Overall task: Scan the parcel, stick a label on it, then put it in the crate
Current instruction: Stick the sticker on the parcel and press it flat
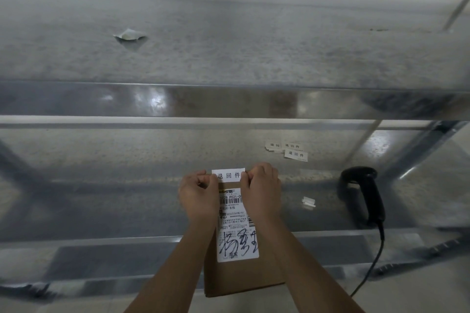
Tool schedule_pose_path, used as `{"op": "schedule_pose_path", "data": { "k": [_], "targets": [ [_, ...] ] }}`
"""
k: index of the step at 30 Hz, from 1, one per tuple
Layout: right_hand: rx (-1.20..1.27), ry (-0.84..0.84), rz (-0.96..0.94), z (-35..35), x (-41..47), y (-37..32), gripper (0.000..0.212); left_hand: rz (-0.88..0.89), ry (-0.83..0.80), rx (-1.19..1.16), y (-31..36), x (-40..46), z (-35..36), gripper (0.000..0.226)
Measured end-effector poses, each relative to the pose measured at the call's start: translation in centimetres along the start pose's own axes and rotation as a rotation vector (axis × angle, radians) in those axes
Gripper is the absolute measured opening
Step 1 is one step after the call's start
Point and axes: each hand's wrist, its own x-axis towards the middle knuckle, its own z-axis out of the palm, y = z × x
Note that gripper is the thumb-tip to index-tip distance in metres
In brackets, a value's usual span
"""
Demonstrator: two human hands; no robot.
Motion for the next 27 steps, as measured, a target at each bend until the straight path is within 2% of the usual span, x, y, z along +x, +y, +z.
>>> {"op": "schedule_pose_path", "data": {
  "k": [6, 9, 12, 17, 22, 27],
  "targets": [
    [0.008, 0.014, -0.01, 0.2, 0.0, 0.0, 0.02, 0.032, 0.038, -0.005, 0.8, -0.4, 0.0, 0.004],
    [0.029, 0.022, -0.007, 0.4, 0.2, 0.1, 0.018, 0.031, 0.046, 0.02, 0.8, -0.2, 0.0, 0.012],
    [0.043, 0.016, -0.011, 0.4, 0.3, 0.0, 0.017, 0.05, 0.048, 0.036, 0.5, 0.0, 0.1, 0.028],
    [0.105, 0.031, -0.004, 0.1, 0.0, 0.0, 0.02, 0.043, 0.063, 0.05, 0.2, -0.2, 0.1, 0.014],
    [0.19, 0.065, 0.034, -0.1, -0.2, -0.1, 0.021, -0.033, 0.097, -0.066, 0.1, -0.5, -0.3, 0.024],
    [0.163, 0.106, -0.078, 0.0, -0.7, 0.1, 0.019, -0.008, 0.052, -0.111, -0.3, -0.5, -0.6, 0.015]
  ]
}}
